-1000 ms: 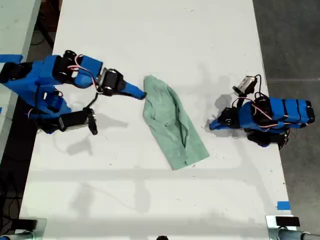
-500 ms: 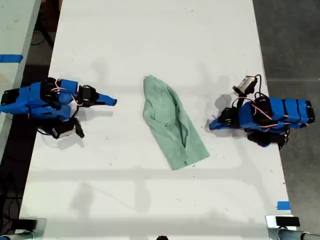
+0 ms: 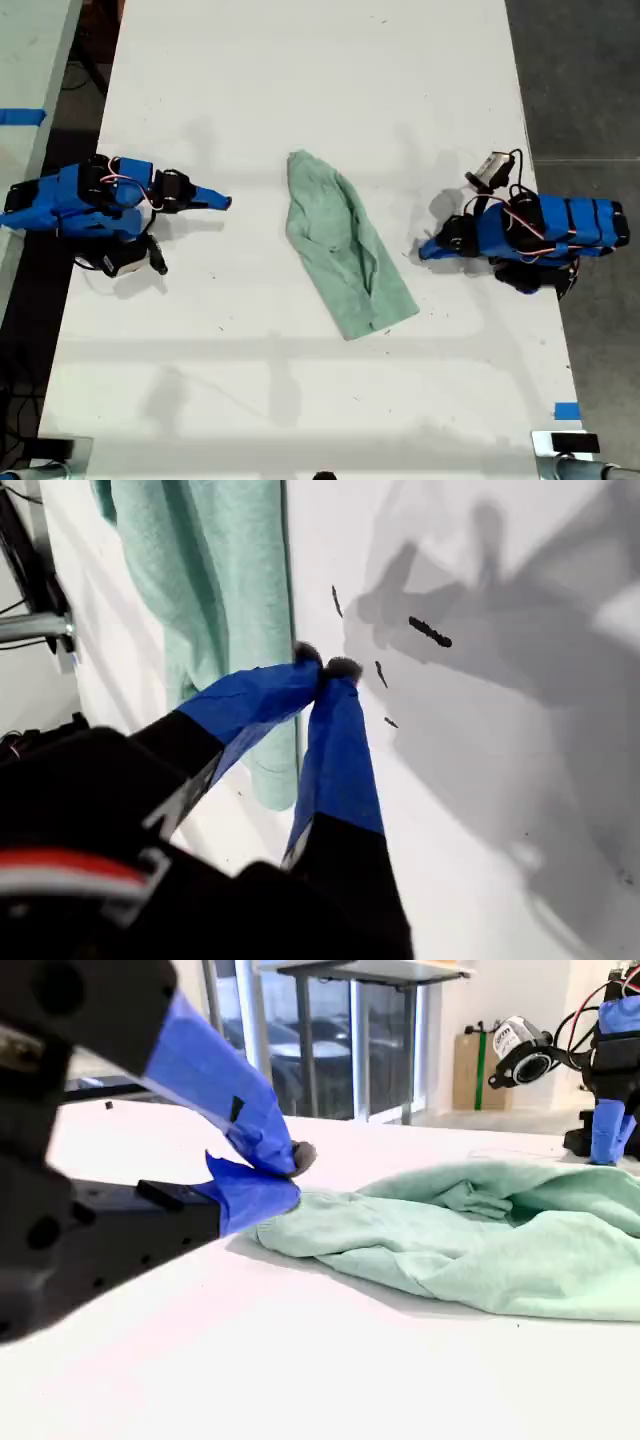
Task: Fold t shirt
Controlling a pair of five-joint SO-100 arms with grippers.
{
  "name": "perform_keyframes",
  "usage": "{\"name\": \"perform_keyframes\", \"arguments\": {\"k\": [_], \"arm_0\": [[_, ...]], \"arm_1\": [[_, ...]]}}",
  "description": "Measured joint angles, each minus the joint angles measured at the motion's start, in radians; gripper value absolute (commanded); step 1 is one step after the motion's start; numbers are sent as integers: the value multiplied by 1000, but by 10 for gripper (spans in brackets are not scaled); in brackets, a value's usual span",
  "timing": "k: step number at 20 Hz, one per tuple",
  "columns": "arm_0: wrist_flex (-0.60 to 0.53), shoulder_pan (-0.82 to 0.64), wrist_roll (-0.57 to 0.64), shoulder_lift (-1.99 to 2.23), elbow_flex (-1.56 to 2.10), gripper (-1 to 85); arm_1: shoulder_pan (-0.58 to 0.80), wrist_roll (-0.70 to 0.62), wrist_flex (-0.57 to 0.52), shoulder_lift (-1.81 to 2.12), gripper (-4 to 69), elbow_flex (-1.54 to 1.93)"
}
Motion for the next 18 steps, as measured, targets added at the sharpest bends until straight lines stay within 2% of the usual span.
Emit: {"name": "perform_keyframes", "arguments": {"k": [3,4,18], "arm_0": [[6,-11,0,0,0,51],[6,-11,0,0,0,-1],[61,-11,0,3,-17,-1]], "arm_1": [[0,0,0,0,19,0],[0,0,0,0,19,0],[0,0,0,0,19,0]]}}
